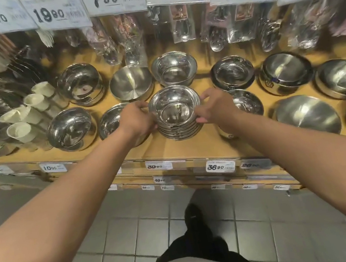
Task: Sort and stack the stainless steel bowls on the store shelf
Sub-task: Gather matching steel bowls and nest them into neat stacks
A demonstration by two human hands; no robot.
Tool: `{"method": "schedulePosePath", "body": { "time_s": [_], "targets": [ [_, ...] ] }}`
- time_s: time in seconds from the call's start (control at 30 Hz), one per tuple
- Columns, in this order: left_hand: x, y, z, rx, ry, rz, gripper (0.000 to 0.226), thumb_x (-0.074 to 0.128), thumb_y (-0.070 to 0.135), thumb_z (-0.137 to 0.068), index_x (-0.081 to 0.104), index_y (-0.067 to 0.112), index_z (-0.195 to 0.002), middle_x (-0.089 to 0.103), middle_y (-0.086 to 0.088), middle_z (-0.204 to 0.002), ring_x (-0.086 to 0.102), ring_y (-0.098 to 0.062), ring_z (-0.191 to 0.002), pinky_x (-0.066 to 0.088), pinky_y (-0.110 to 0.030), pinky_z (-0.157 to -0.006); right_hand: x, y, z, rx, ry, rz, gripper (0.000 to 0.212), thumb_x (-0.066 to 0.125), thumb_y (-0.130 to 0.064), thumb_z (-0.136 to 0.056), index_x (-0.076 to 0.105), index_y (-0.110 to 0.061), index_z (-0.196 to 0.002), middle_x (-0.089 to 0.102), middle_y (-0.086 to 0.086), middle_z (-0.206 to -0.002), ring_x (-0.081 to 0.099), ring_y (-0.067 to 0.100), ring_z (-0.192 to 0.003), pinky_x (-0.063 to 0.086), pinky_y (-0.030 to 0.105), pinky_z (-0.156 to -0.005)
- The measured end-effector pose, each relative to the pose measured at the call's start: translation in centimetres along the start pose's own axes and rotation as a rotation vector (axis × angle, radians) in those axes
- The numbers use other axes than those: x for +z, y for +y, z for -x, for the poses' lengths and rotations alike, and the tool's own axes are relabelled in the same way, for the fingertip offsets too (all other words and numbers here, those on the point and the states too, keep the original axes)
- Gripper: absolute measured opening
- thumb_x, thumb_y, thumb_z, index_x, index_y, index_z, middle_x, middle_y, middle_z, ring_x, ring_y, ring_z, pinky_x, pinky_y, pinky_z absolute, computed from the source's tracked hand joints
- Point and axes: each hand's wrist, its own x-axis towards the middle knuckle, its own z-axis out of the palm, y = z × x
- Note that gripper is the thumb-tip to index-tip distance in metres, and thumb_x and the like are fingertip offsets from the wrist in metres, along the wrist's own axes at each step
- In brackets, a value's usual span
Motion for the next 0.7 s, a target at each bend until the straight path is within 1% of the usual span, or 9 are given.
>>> {"method": "schedulePosePath", "body": {
  "time_s": [0.1,0.23,0.33,0.4,0.47,0.5,0.57,0.63,0.7],
  "targets": [
    [0.3,-0.3,0.2,0.013,0.060,-0.001,0.018,0.071,0.003,-0.089,0.063,0.016,-0.100,0.067,-0.006,-0.077,0.072,-0.031,-0.074,0.062,-0.053,-0.080,0.0,0.1,-0.1,-0.028,0.020,0.046,0.024,0.069,0.003,-0.089,0.058,0.001,-0.111,0.052,0.014,-0.124,0.058,0.006,-0.071,0.050,0.008,-0.047],
    [0.4,-0.3,0.4,-0.005,0.037,0.027,0.034,0.069,0.007,-0.093,0.061,0.007,-0.126,0.069,-0.008,-0.086,0.074,-0.036,-0.085,0.061,-0.051,-0.085,0.0,0.1,-0.3,-0.022,0.009,0.063,0.029,0.069,0.001,-0.090,0.058,0.001,-0.117,0.052,0.016,-0.128,0.056,0.004,-0.072,0.049,0.007,-0.048],
    [-0.2,0.3,1.4,0.044,0.106,-0.087,0.042,0.065,0.018,-0.093,0.059,0.011,-0.135,0.070,0.002,-0.090,0.073,-0.027,-0.087,0.060,-0.042,-0.087,-1.2,0.1,0.0,0.049,0.003,-0.048,0.038,0.070,-0.011,-0.091,0.056,-0.003,-0.126,0.063,0.016,-0.119,0.066,0.015,-0.082,0.062,0.023,-0.064],
    [-0.3,0.9,3.1,0.176,0.240,-0.200,0.033,0.059,0.021,-0.094,0.064,0.018,-0.126,0.068,0.010,-0.087,0.068,-0.009,-0.077,0.055,-0.026,-0.073,-3.3,0.9,0.4,0.079,0.085,-0.039,0.037,0.069,-0.024,-0.090,0.057,-0.012,-0.124,0.068,0.006,-0.102,0.068,0.014,-0.078,0.063,0.033,-0.072],
    [0.7,1.9,5.5,0.305,0.278,-0.196,0.019,0.056,0.021,-0.095,0.066,0.025,-0.111,0.066,0.014,-0.083,0.059,0.004,-0.070,0.046,-0.016,-0.065,-6.0,2.5,0.8,0.054,0.236,0.106,0.027,0.066,-0.026,-0.088,0.063,-0.016,-0.112,0.069,0.000,-0.087,0.070,0.011,-0.074,0.060,0.029,-0.072],
    [1.7,2.4,6.4,0.351,0.230,-0.186,0.016,0.056,0.020,-0.095,0.066,0.026,-0.106,0.066,0.014,-0.083,0.059,0.004,-0.071,0.045,-0.014,-0.065,-7.3,3.3,1.1,0.061,0.294,0.143,0.022,0.066,-0.025,-0.088,0.064,-0.016,-0.108,0.070,0.001,-0.086,0.071,0.012,-0.077,0.058,0.027,-0.071],
    [4.6,3.4,7.7,0.396,0.030,-0.189,0.015,0.057,0.018,-0.097,0.065,0.028,-0.103,0.065,0.015,-0.084,0.061,0.003,-0.072,0.046,-0.006,-0.064,-9.2,4.8,1.5,0.094,0.354,0.224,0.025,0.067,-0.023,-0.089,0.064,-0.014,-0.112,0.071,0.006,-0.101,0.068,0.022,-0.096,0.051,0.030,-0.079],
    [7.9,3.9,8.0,0.363,-0.192,-0.206,0.015,0.057,0.016,-0.097,0.064,0.028,-0.103,0.065,0.012,-0.085,0.064,-0.002,-0.074,0.050,-0.008,-0.062,-10.1,5.9,1.4,0.131,0.360,0.324,0.041,0.068,-0.023,-0.091,0.061,-0.008,-0.128,0.068,0.014,-0.121,0.063,0.030,-0.109,0.047,0.034,-0.086],
    [10.7,3.8,7.5,0.332,-0.283,-0.282,0.013,0.055,0.018,-0.098,0.065,0.018,-0.107,0.070,0.003,-0.092,0.063,-0.012,-0.078,0.046,-0.014,-0.058,-10.6,6.5,1.0,0.149,0.341,0.361,0.052,0.067,-0.027,-0.093,0.055,-0.004,-0.138,0.064,0.017,-0.131,0.062,0.035,-0.116,0.049,0.037,-0.093]
  ]
}}
